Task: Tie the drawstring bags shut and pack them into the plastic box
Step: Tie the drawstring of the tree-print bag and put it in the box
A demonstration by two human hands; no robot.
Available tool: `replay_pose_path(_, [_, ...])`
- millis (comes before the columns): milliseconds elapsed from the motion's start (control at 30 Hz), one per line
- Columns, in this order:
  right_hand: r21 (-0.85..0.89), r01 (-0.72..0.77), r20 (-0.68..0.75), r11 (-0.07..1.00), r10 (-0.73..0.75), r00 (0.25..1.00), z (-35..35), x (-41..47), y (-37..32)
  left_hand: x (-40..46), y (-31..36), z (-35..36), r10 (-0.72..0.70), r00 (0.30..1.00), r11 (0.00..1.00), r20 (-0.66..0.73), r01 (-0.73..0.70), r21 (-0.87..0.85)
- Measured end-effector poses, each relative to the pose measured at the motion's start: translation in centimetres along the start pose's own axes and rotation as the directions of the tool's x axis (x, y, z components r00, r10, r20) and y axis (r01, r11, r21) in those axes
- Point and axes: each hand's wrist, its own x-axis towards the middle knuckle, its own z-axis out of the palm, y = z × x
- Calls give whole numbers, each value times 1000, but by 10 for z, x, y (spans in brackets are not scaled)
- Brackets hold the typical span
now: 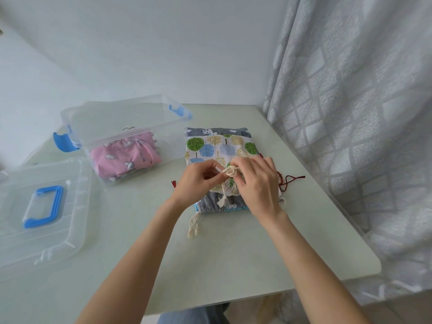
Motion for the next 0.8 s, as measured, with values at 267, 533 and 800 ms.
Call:
replay_pose_path(267, [151,16,-170,988,10,985,11,-10,1,-2,3,-11,-76,997,984,24,79,-158])
replay_pose_path(533, [338,6,-140,941,44,989,5,-16,9,7,12,-11,9,981,994,196,12,-104])
replay_pose_path(800, [425,-91,-26,901,112,993,7,-27,17,3,28,-13,448,878,644,170,-449,620])
